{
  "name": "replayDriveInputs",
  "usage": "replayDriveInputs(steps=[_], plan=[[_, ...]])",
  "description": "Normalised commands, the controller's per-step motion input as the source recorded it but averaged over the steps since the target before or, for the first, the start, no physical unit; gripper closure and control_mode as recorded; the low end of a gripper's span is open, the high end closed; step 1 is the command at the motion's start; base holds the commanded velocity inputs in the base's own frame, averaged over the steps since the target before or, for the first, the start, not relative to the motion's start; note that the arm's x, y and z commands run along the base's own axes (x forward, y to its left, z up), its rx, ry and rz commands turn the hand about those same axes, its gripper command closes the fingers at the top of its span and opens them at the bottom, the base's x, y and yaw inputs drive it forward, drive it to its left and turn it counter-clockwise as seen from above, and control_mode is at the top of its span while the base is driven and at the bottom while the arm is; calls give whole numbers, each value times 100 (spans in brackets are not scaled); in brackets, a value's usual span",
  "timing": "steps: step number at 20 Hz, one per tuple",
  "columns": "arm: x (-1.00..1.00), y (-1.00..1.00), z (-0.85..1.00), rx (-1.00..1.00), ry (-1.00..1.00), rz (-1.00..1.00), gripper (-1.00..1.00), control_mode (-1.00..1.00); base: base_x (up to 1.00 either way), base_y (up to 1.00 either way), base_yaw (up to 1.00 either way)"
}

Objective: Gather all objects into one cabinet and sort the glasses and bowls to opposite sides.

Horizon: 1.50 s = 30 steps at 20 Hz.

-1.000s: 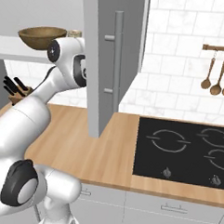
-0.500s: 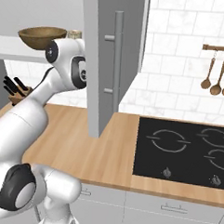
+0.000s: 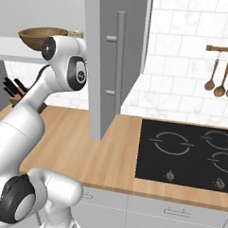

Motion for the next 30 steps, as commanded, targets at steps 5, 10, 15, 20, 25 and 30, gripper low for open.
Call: replayDriveInputs(steps=[5, 10, 15, 20, 25, 30], plan=[[6, 0, 20, 5, -22, -1, 100, -100, 0, 0, 0], [23, 0, -2, 4, -12, 0, 100, -100, 0, 0, 0], [27, 0, -28, 0, 0, 0, 100, -100, 0, 0, 0], [29, 0, -5, 0, 0, 0, 100, -100, 0, 0, 0], [30, 0, 0, 1, -3, 0, 100, -100, 0, 0, 0], [25, 0, -10, 0, -1, 0, 100, -100, 0, 0, 0]])
